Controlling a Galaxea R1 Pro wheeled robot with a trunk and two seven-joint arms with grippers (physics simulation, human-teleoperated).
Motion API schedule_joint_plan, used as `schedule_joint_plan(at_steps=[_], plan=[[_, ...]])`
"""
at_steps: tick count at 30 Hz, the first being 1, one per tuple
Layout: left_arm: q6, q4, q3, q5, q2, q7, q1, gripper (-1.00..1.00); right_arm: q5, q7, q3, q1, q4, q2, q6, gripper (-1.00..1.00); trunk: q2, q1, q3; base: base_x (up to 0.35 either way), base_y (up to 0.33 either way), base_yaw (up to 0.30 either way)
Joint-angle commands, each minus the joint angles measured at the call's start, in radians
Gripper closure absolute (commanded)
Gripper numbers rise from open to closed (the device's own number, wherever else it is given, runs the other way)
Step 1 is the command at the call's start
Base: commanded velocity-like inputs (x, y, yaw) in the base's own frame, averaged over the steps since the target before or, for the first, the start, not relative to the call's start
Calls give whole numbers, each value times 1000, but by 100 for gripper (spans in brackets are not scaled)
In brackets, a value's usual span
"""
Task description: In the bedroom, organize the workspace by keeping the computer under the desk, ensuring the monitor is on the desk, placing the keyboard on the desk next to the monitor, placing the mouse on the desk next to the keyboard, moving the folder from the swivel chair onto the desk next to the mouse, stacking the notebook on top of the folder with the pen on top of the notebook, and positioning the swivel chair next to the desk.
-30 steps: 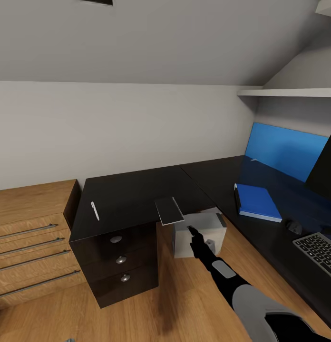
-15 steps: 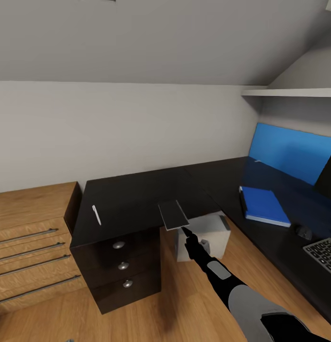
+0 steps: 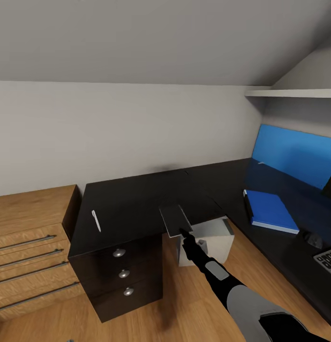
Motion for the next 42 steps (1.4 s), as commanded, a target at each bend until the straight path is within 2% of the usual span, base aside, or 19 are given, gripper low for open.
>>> schedule_joint_plan(at_steps=[1, 6, 19, 23, 39, 40, 42], plan=[[-1, -1, 4, 2, -1, -7, 0, -100, -8, 2, 8, -1, 1, 0, 2, -100, 7, -4, 3, 4, 1, 0], [-1, -1, 4, 2, -1, -7, 0, -100, -3, 2, 13, -1, 1, 0, 2, -100, 42, -23, 18, 2, 1, 0], [0, -1, 5, 2, -1, -7, 0, -100, -1, 2, 16, -1, 1, 0, 1, -100, 42, -23, 18, 0, 0, 0], [0, -1, 5, 2, -1, -7, 0, -100, -1, 2, 16, -1, 1, 0, 1, -100, 70, -38, 31, 0, 0, 0], [1, -1, 5, 2, -1, -7, 0, -100, 0, 2, 15, -1, 1, -1, 1, -100, 70, -38, 31, 38, 22, 0], [1, -1, 5, 2, -1, -6, 0, -100, 0, 2, 15, -1, 1, -1, 1, 100, 70, -38, 31, 27, 15, 0], [1, -1, 5, 2, -1, -6, 0, -100, 0, 1, 15, -1, 1, -1, 1, 100, 70, -38, 31, 19, 11, 0]])
